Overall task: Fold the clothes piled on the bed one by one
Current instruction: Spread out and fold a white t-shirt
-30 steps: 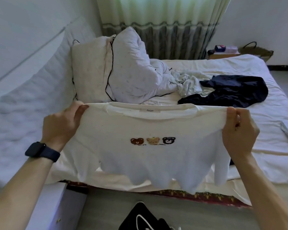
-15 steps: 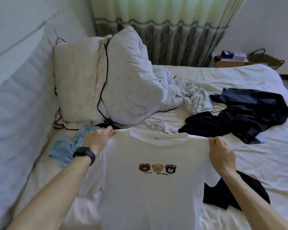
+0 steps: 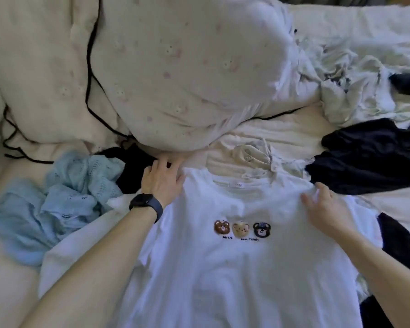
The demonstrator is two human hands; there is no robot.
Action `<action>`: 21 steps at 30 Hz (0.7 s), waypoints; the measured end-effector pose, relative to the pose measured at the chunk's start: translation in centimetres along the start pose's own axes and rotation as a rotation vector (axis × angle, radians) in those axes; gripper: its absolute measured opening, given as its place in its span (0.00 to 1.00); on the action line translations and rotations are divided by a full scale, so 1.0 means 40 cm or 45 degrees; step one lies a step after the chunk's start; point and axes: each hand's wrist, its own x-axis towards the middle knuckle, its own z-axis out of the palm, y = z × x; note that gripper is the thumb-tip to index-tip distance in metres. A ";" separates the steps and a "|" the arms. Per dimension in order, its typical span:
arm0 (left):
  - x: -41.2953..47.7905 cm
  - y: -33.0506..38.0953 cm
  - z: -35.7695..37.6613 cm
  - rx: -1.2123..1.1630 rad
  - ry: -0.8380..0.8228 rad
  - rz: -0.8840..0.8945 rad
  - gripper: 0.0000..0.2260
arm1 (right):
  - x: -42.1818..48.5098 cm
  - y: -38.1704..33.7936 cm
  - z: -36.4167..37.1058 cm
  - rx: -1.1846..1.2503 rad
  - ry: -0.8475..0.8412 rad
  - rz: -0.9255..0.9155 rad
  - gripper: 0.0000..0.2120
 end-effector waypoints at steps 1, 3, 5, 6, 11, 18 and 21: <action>-0.031 -0.003 0.018 -0.025 0.041 0.015 0.19 | 0.003 0.009 0.034 -0.049 -0.079 0.009 0.31; -0.113 -0.018 0.033 -0.092 0.159 0.012 0.19 | -0.004 0.018 0.078 -0.111 -0.116 0.001 0.33; -0.204 -0.042 0.027 -0.172 0.251 -0.056 0.21 | -0.018 0.003 0.088 -0.152 -0.071 0.034 0.33; -0.244 -0.054 0.018 -0.209 0.265 -0.103 0.23 | -0.028 -0.016 0.083 -0.159 -0.021 0.061 0.32; -0.358 -0.125 -0.032 -0.291 0.228 -0.394 0.28 | -0.152 -0.189 0.089 -0.139 0.231 -0.279 0.32; -0.331 -0.236 -0.053 -0.582 -0.141 -0.656 0.21 | -0.249 -0.527 0.220 0.198 -0.267 -0.863 0.25; -0.314 -0.256 -0.065 -0.692 -0.044 -0.628 0.09 | -0.231 -0.638 0.254 0.151 -0.398 -0.986 0.30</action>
